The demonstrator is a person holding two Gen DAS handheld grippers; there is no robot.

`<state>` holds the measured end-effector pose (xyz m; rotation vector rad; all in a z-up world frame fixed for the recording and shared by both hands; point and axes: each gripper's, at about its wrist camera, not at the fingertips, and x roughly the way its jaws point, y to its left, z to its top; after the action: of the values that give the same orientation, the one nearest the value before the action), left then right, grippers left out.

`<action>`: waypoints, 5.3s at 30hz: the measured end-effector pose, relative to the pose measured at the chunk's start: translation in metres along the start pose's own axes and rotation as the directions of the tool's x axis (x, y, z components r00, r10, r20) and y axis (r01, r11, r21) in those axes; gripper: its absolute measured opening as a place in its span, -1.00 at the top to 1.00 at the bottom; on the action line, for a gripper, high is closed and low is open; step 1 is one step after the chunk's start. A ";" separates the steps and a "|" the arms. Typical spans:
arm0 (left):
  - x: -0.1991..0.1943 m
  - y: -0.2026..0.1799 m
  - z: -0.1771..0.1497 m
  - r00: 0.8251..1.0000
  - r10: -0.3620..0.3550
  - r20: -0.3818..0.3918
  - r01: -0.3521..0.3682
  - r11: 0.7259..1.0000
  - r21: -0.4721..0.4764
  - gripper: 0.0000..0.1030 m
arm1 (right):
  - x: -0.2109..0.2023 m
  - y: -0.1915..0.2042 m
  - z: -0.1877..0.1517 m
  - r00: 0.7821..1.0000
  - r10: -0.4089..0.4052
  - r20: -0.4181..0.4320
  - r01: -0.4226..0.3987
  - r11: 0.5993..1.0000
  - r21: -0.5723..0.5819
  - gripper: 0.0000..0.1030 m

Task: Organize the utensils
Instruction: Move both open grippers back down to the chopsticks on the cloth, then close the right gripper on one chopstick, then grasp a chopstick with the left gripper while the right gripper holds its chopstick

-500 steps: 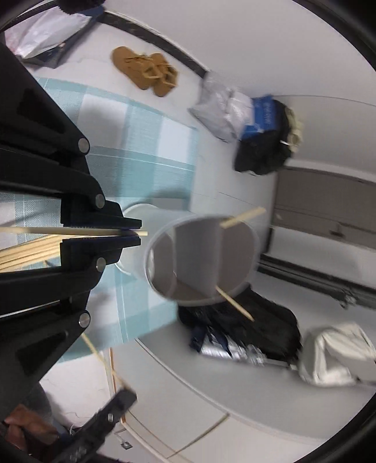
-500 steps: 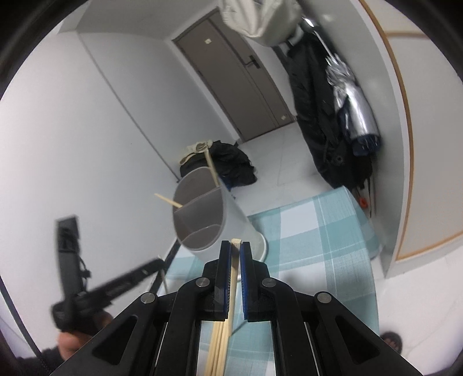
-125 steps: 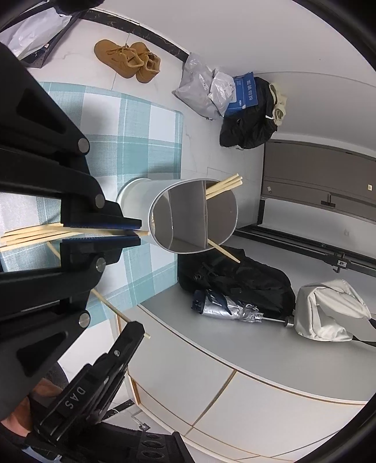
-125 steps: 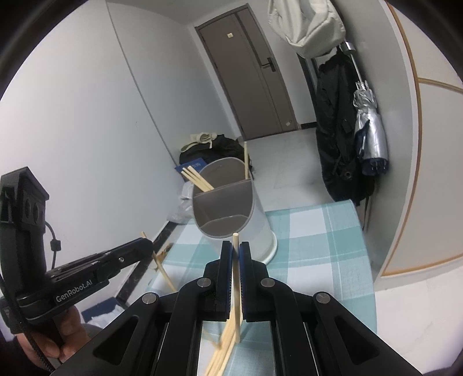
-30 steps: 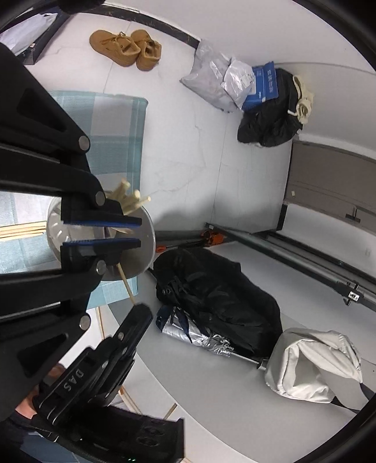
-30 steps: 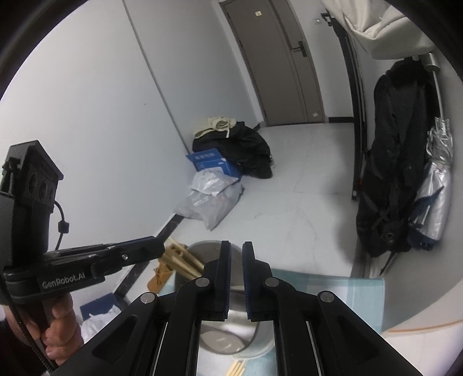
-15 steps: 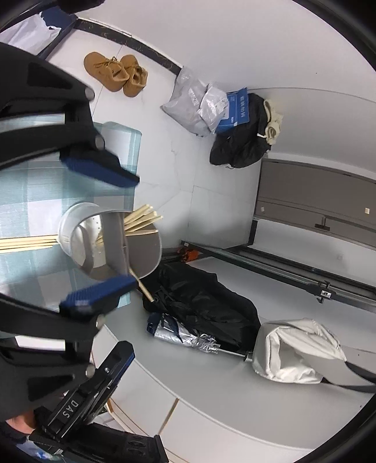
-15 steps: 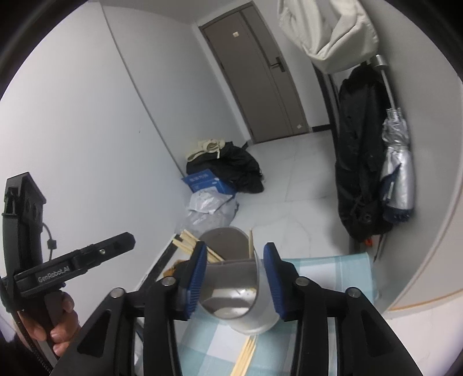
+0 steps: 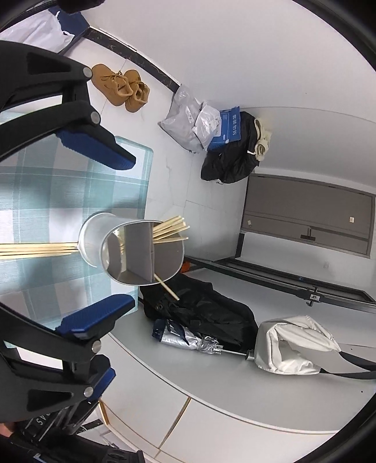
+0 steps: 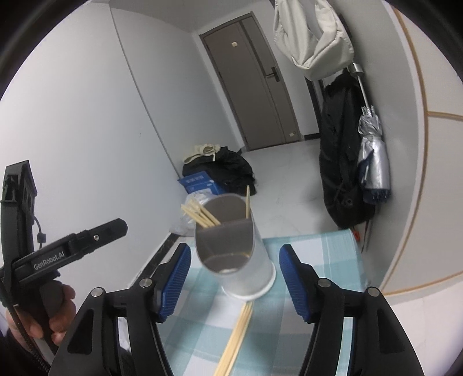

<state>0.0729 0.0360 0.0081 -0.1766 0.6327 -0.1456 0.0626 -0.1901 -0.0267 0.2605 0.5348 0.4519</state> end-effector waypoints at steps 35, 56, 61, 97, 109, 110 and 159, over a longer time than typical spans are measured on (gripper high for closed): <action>0.079 0.037 -0.071 0.990 0.072 -0.118 -0.073 0.997 -0.003 -0.66 | 0.089 -0.022 -0.110 0.917 -0.122 -0.380 0.100 0.992 -0.078 -0.34; 0.094 0.080 -0.060 0.976 0.098 -0.194 -0.133 0.975 -0.176 -0.66 | 0.161 0.006 -0.124 0.815 -0.267 -0.514 0.178 0.960 -0.216 0.43; 0.094 0.087 -0.062 0.969 0.113 -0.218 -0.158 0.967 -0.200 -0.66 | 0.158 0.013 -0.130 0.810 -0.269 -0.522 0.156 0.956 -0.250 0.52; 0.124 0.041 -0.099 0.916 0.001 -0.400 -0.004 1.000 -0.007 -0.66 | 0.129 -0.064 -0.052 0.929 0.068 -0.364 -0.015 0.989 0.147 0.93; 0.131 0.024 -0.115 0.893 0.091 -0.441 -0.032 0.990 0.140 -0.66 | 0.078 -0.089 -0.052 0.983 0.119 -0.139 -0.076 0.956 0.284 0.93; 0.131 0.024 -0.114 0.891 0.098 -0.443 -0.041 0.990 0.137 -0.66 | 0.076 -0.089 -0.050 0.985 0.111 -0.134 -0.071 0.960 0.269 0.93; 0.089 0.004 -0.072 0.953 -0.035 -0.301 0.028 0.999 -0.029 0.95 | 0.046 -0.099 -0.047 0.995 0.080 -0.064 -0.061 0.964 0.258 0.93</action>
<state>0.1010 0.0148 -0.1012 -0.1898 0.9368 -0.1981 0.1065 -0.2481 -0.1203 0.5137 0.6583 0.4628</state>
